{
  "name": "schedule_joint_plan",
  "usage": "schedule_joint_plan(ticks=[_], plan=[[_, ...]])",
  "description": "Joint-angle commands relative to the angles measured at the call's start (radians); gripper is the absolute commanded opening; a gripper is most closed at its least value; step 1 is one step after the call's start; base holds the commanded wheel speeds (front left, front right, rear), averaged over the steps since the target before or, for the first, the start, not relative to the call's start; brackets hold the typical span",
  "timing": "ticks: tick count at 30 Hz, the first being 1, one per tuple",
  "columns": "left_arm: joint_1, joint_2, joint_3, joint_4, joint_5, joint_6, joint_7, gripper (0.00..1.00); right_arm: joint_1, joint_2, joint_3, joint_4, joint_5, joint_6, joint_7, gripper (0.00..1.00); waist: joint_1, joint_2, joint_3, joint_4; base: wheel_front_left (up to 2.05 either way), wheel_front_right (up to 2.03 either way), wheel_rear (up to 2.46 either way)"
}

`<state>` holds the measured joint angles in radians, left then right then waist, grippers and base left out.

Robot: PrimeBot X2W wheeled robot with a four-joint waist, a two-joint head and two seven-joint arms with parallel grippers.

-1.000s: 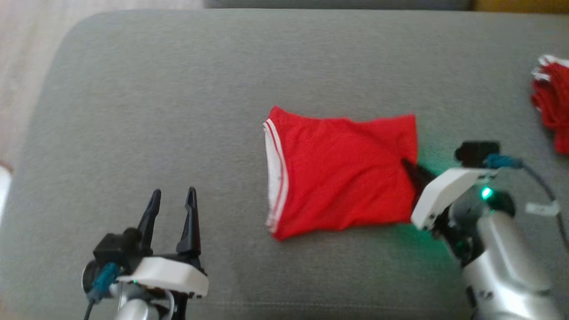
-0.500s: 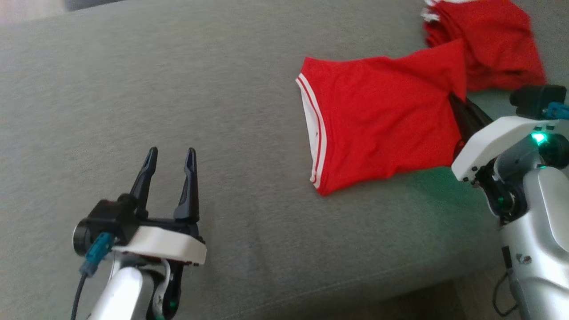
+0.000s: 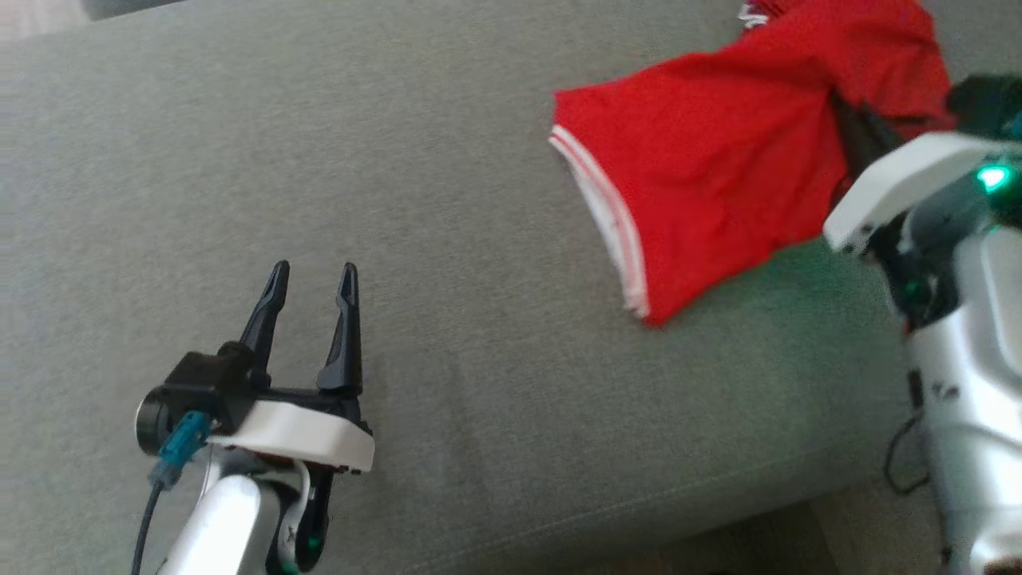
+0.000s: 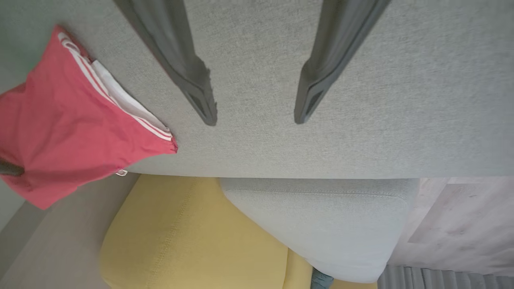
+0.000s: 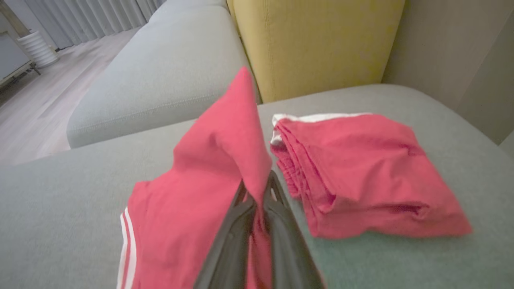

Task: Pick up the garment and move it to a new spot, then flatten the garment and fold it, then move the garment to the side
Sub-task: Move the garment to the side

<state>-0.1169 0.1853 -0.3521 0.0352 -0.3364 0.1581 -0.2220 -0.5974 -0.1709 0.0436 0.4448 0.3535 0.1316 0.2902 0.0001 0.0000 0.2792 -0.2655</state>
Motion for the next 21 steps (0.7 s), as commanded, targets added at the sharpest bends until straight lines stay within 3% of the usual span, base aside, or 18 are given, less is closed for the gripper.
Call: schedule_joint_plan(ticks=[1,14,21], plan=[[-0.025,0.008,0.029,-0.028,-0.001,0.003,-0.009,1.0,-0.063,-0.015,-0.005,-0.022,-0.013,-0.001,-0.004,0.0,-0.0001,0.0,-0.011,0.025,0.0,0.0,0.0],[-0.026,-0.019,0.027,-0.008,-0.012,-0.007,-0.032,1.0,-0.258,-0.213,-0.133,0.121,-0.207,-0.001,0.032,0.0,-0.0001,0.0,0.006,0.134,0.0,0.0,0.0],[-0.04,-0.02,0.026,-0.004,-0.005,-0.012,-0.035,1.0,-0.292,-0.249,-0.203,0.179,-0.327,-0.001,0.014,0.0,-0.0001,0.0,0.032,0.147,0.0,0.0,0.0]])
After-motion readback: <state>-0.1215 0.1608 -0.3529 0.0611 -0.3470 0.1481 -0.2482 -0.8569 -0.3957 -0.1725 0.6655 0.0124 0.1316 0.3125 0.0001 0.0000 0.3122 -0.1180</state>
